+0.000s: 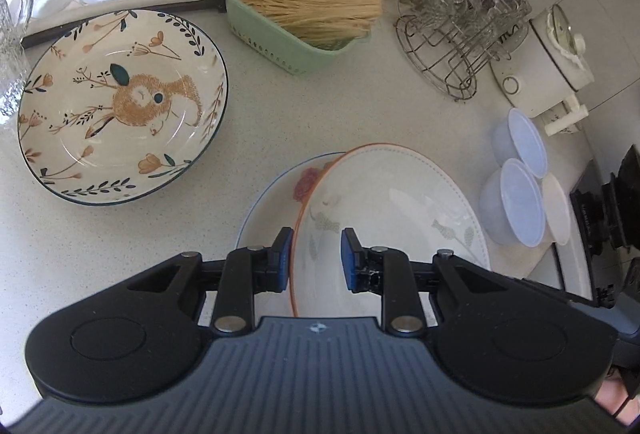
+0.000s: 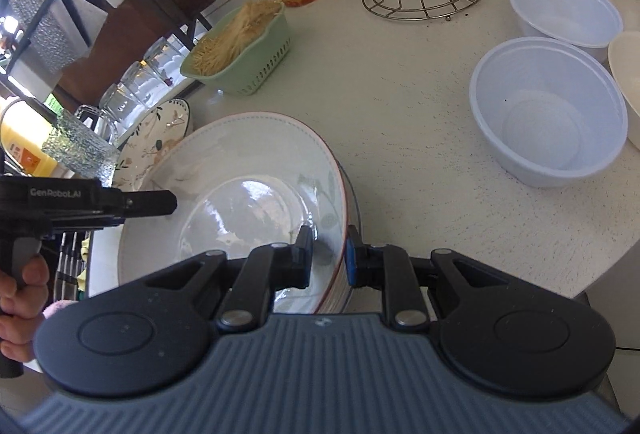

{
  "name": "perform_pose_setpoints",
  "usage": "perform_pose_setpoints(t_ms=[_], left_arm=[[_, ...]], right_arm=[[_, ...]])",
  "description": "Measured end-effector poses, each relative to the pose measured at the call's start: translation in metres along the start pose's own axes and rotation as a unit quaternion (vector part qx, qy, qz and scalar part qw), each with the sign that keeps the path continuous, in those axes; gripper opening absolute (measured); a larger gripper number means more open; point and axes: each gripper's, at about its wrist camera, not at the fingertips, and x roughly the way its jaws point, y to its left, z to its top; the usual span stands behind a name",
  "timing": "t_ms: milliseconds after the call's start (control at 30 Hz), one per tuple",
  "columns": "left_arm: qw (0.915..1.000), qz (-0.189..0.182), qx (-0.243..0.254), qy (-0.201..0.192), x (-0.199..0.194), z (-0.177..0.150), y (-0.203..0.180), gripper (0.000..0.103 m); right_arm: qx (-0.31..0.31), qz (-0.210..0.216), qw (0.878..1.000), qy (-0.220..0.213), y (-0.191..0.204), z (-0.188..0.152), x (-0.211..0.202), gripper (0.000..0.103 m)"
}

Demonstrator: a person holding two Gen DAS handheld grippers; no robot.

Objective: Organize plates and bowls

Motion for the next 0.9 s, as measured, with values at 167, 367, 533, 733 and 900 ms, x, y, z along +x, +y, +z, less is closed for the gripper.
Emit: perform_pose_setpoints(t_ms=[167, 367, 533, 733, 900], left_arm=[[0.9998, 0.019, 0.001, 0.000, 0.004, -0.002, -0.004, 0.028], [0.9993, 0.038, 0.003, -0.006, 0.000, -0.003, -0.006, 0.028], [0.9985, 0.053, 0.012, -0.003, 0.003, -0.003, -0.009, 0.028], [0.9975, 0.066, 0.026, 0.003, 0.005, -0.003, -0.011, 0.028], [0.9963, 0.081, 0.030, 0.003, 0.004, -0.003, -0.006, 0.028]], right_arm=[[-0.009, 0.005, 1.000, 0.003, -0.001, 0.003, 0.003, 0.020], [-0.027, 0.005, 1.000, 0.014, 0.002, 0.004, 0.007, 0.021], [-0.028, 0.007, 0.999, 0.018, 0.000, 0.005, 0.008, 0.021], [-0.038, -0.001, 0.999, 0.022, 0.004, 0.004, 0.010, 0.021], [-0.064, -0.017, 0.998, 0.024, 0.011, 0.004, 0.013, 0.020]])
